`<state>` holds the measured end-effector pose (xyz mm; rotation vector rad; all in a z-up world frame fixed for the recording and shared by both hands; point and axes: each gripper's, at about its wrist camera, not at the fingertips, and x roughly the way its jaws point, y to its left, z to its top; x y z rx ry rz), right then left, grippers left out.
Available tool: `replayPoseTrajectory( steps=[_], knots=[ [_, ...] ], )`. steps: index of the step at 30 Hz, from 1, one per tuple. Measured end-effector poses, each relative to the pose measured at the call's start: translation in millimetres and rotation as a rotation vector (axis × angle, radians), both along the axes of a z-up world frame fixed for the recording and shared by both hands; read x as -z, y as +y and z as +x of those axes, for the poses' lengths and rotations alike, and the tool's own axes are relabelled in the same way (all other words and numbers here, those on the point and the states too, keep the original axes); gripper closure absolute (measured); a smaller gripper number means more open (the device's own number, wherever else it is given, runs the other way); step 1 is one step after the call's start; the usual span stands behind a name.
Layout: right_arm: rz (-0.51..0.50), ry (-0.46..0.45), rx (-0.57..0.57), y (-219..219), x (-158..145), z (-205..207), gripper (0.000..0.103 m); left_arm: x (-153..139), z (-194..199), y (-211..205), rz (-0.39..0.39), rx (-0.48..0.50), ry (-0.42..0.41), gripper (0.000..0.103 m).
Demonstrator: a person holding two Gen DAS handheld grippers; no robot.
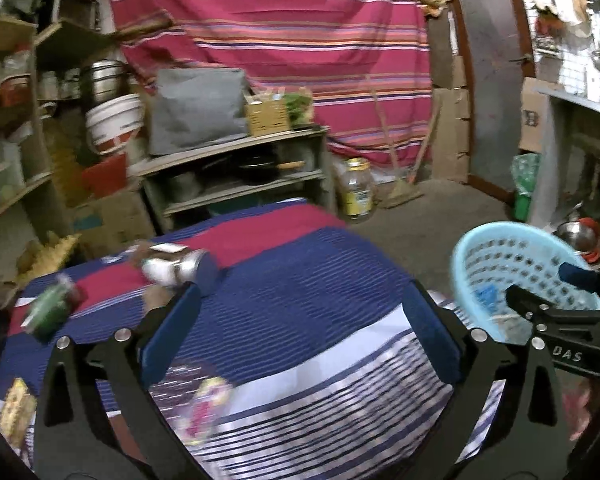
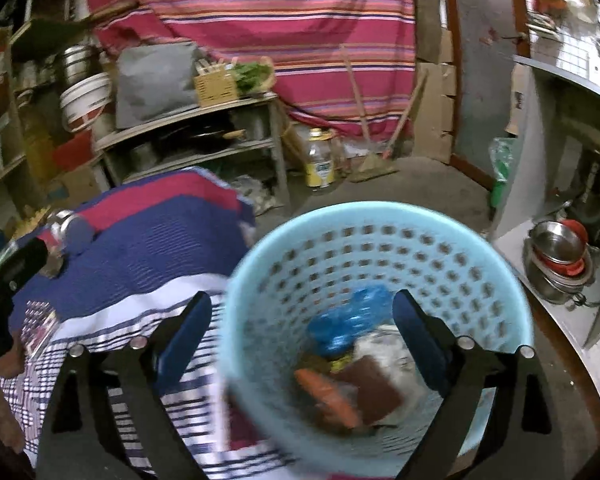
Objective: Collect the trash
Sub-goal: 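Grasp the second brown scouring pad with the left gripper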
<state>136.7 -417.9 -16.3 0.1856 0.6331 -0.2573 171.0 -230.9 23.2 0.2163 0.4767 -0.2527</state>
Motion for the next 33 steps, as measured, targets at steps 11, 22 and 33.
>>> replayPoseTrajectory(
  steps=[11, 22, 33],
  knots=[
    [-0.074, 0.015, -0.201, 117, -14, 16, 0.013, 20, 9, 117, -0.041, -0.264, 0.099, 0.006],
    [-0.047, -0.009, -0.242, 173, -26, 18, 0.013, 63, 8, 176, -0.113, -0.366, 0.251, 0.006],
    [-0.030, 0.018, -0.204, 163, -9, 19, 0.013, 87, 21, 184, -0.159, -0.359, 0.394, 0.006]
  ],
)
